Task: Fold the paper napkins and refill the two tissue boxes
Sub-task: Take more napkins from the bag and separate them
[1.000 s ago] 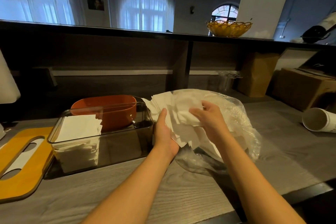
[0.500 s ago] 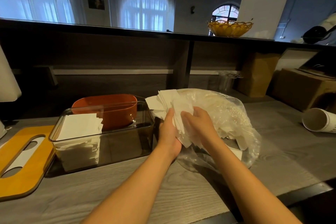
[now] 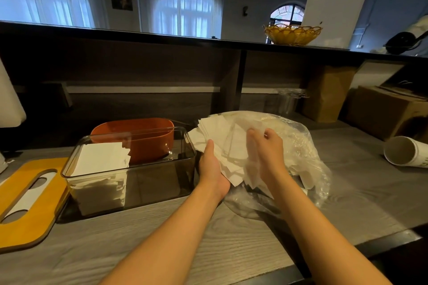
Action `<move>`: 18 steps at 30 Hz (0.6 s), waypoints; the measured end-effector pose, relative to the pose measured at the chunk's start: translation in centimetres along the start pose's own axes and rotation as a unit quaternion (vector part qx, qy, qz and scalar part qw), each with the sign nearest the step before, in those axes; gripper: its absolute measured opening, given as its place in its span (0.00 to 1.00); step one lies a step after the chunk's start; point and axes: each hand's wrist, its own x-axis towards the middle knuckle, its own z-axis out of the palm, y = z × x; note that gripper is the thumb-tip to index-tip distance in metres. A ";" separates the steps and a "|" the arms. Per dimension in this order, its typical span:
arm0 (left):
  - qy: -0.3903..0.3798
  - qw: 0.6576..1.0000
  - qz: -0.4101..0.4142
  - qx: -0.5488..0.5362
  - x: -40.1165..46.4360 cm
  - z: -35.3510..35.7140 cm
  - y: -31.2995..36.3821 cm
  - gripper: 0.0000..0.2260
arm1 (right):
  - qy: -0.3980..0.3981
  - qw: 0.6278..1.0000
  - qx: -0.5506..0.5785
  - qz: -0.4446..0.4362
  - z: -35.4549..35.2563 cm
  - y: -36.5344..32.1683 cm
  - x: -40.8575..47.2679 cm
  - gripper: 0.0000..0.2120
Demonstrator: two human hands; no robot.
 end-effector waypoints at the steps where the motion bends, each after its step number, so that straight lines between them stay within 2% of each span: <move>1: -0.002 1.000 -0.002 -0.010 -0.1 0.0 0.1 0.20 | 0.006 1.000 0.017 -0.008 -0.4 -0.4 0.2 0.07; 3: -0.013 1.000 -0.004 -0.026 -0.3 0.0 0.2 0.19 | 0.009 0.997 0.071 -0.018 -1.4 -1.3 0.7 0.05; 5: -0.027 0.999 -0.004 -0.028 -0.5 0.0 0.3 0.18 | -0.006 0.991 0.132 -0.006 -2.2 -2.2 0.9 0.08; 7: -0.039 0.999 -0.002 -0.027 -0.4 -0.2 0.3 0.19 | -0.043 0.989 0.141 -0.003 -2.4 -2.5 0.8 0.11; 10: -0.053 0.999 0.004 -0.008 -0.3 -0.4 0.2 0.24 | -0.109 0.993 0.012 -0.032 -1.3 -1.9 0.1 0.09; 13: -0.070 0.997 -0.008 0.001 -0.6 -0.4 0.4 0.27 | -0.167 0.980 -0.088 -0.070 0.1 -0.5 -0.5 0.07; 15: -0.074 0.997 -0.007 0.020 -0.9 -0.2 0.5 0.23 | -0.202 0.970 -0.112 -0.070 0.6 0.2 -0.7 0.12; 18: -0.017 0.998 0.015 0.060 -0.4 -0.3 0.2 0.16 | -0.232 0.961 -0.132 -0.075 0.3 0.1 -0.4 0.16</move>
